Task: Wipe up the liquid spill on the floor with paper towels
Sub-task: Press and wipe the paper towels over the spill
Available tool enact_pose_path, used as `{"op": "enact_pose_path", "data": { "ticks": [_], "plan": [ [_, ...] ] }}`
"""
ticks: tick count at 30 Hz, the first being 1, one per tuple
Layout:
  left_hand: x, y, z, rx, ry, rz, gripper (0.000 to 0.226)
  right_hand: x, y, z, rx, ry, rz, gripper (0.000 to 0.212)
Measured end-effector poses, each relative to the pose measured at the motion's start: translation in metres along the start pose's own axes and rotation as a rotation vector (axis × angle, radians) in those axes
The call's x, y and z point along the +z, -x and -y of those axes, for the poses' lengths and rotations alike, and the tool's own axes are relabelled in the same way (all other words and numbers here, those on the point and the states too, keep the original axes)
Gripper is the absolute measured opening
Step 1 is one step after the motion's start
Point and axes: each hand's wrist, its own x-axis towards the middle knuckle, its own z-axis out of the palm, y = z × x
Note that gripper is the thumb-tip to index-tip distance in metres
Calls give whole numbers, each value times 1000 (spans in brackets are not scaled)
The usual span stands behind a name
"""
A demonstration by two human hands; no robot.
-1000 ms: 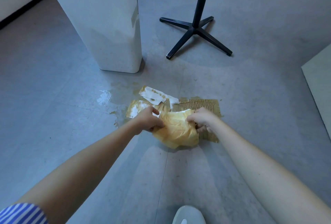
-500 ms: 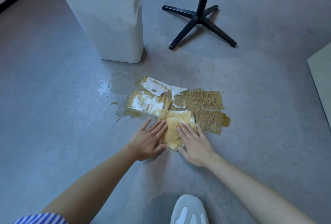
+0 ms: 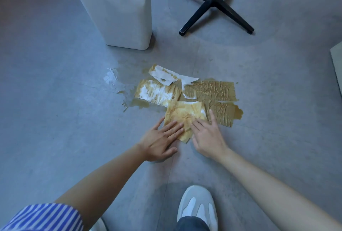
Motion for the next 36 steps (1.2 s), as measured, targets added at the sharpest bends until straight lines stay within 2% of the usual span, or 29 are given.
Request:
{"op": "enact_pose_path", "data": {
  "ticks": [5,10,12,14,18,21,23,26,28,34,36],
  "plan": [
    [4,-1,-6,-116,50,-74,62,5,0,4,20,45,33,62],
    [-8,-15,-5,-548,135,-338,38,4,-11,8,-23,-17,-52,56],
    [-10,-24,0,-690,161,-383,31,8,-13,12,-54,-5,-13,59],
    [-14,-32,3,-778,225,-361,30,12,-14,14,-61,5,34,61],
    [-21,-49,7,-819,271,-299,34,11,-20,10,-76,-5,-17,58],
    [-25,-59,9,-868,326,-261,33,5,-30,4,-4,-30,-40,61],
    [-25,-63,11,-895,369,-265,30,3,-37,-1,48,-22,17,69],
    [-27,-65,12,-904,413,-270,26,6,-42,-8,30,15,140,84],
    [-29,-65,13,-904,417,-268,24,8,-43,-9,24,16,162,87],
    [-35,-68,17,-900,445,-277,13,5,-38,6,-18,-12,1,68],
    [-36,-68,18,-898,484,-288,13,9,-33,17,-6,-64,54,70]
  ]
}}
